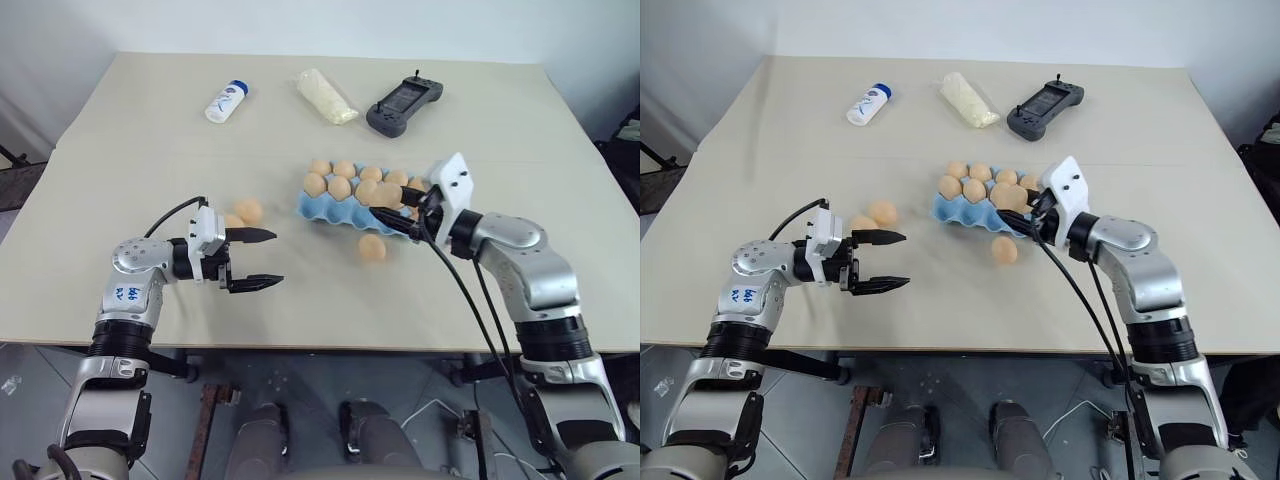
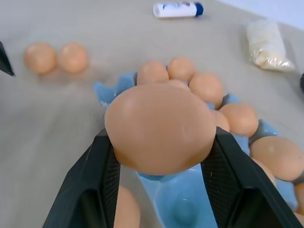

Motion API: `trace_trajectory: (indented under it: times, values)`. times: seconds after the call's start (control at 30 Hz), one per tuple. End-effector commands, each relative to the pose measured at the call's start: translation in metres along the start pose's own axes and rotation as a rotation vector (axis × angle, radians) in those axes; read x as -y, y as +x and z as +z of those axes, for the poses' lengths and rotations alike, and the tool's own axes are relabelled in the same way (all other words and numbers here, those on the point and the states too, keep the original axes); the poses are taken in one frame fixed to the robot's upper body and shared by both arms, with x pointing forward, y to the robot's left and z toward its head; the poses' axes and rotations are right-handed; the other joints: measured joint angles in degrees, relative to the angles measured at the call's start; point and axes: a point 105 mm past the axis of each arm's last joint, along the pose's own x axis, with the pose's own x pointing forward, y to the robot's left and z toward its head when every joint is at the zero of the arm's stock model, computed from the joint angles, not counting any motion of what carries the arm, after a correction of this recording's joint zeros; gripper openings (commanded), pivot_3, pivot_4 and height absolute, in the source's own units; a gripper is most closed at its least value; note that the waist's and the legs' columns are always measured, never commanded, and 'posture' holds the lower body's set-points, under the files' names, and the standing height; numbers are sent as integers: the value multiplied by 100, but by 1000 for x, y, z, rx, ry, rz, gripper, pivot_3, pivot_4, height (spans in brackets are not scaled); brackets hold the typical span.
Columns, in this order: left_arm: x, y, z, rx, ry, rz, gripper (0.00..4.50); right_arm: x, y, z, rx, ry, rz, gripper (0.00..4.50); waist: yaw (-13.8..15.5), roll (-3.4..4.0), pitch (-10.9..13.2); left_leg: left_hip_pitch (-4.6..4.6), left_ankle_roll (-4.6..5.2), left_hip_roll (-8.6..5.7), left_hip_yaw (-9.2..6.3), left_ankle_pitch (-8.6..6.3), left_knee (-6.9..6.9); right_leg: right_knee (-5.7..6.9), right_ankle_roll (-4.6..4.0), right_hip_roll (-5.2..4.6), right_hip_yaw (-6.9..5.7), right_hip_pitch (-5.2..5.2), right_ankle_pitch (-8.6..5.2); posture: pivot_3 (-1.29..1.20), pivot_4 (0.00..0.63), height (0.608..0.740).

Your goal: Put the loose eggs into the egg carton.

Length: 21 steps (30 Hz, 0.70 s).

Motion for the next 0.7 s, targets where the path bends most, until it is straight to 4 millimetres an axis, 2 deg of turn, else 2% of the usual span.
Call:
trace_trajectory:
  times: [0.03,0.23,0.37,0.47,0.5,0.7]
  values:
    - [-4,-2,12,32,49,23,4500,11,2,8,17,-70,-30,2032,1,0,0,0,0,0,0,0,0,0,0,0,0,0,0,0,150,740]
    - [-6,-6,12,35,54,47,4500,23,-3,0,-11,-89,-58,2032,-2,0,0,1,0,1,0,0,2,5,0,0,0,0,0,0,150,740]
    - [-6,-5,13,37,55,49,4500,22,-2,-5,-24,-93,-41,3231,-23,0,0,2,0,1,0,0,3,7,0,1,0,0,0,0,150,740]
    - [-7,-4,13,38,57,53,4500,23,-2,-2,-13,-93,-45,4256,-38,0,0,2,0,2,0,0,2,8,0,2,0,0,0,0,150,740]
    - [-8,-4,13,38,57,54,4500,23,-2,-1,-8,-93,-45,4470,-40,0,0,2,0,2,0,0,2,8,0,2,0,0,0,0,150,740]
    - [-9,-4,14,42,62,54,4500,23,-10,5,3,-100,-29,4470,-35,0,0,2,0,1,0,0,3,8,0,1,0,0,0,0,150,740]
